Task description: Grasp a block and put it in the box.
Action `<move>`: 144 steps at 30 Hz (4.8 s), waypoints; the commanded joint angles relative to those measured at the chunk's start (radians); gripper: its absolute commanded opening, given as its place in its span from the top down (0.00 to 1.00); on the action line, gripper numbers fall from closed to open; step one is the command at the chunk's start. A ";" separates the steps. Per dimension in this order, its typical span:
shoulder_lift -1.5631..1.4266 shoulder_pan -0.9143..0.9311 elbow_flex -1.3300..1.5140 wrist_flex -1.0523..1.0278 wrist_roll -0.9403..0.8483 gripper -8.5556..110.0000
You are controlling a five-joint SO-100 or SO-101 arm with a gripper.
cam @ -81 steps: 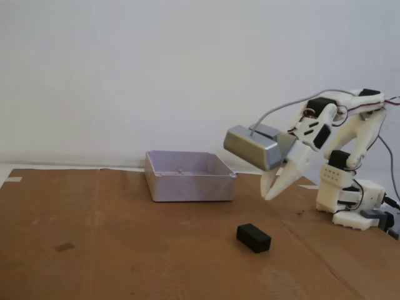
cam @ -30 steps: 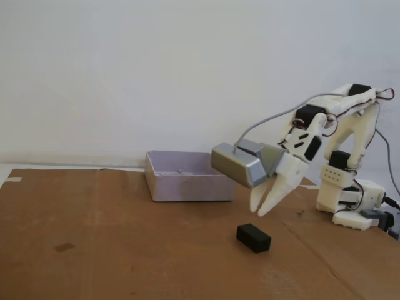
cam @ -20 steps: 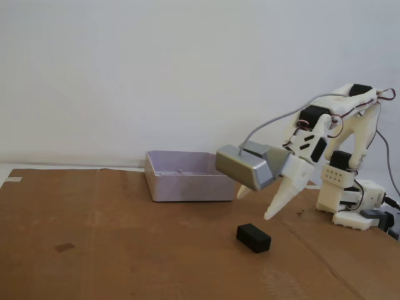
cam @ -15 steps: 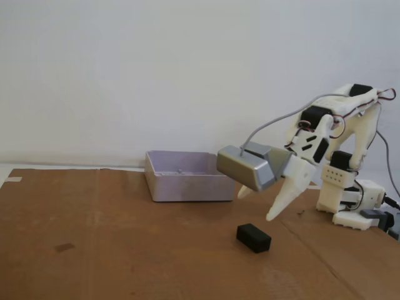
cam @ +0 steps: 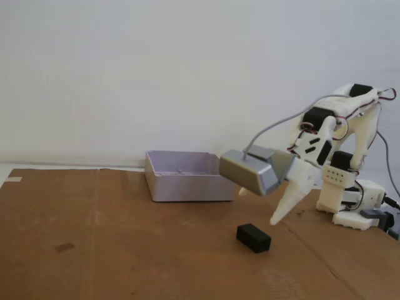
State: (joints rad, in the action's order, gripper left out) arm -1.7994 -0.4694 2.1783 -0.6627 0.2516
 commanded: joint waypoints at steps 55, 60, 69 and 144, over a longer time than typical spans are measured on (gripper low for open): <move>0.321 0.014 -0.511 -0.301 0.002 0.46; 0.348 0.000 -0.561 -0.311 0.009 0.46; 0.351 -0.038 -0.560 -0.313 0.054 0.46; 0.494 0.028 -0.531 -0.249 0.049 0.46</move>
State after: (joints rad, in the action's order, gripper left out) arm -1.2747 -0.4525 1.7012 -0.9357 0.2991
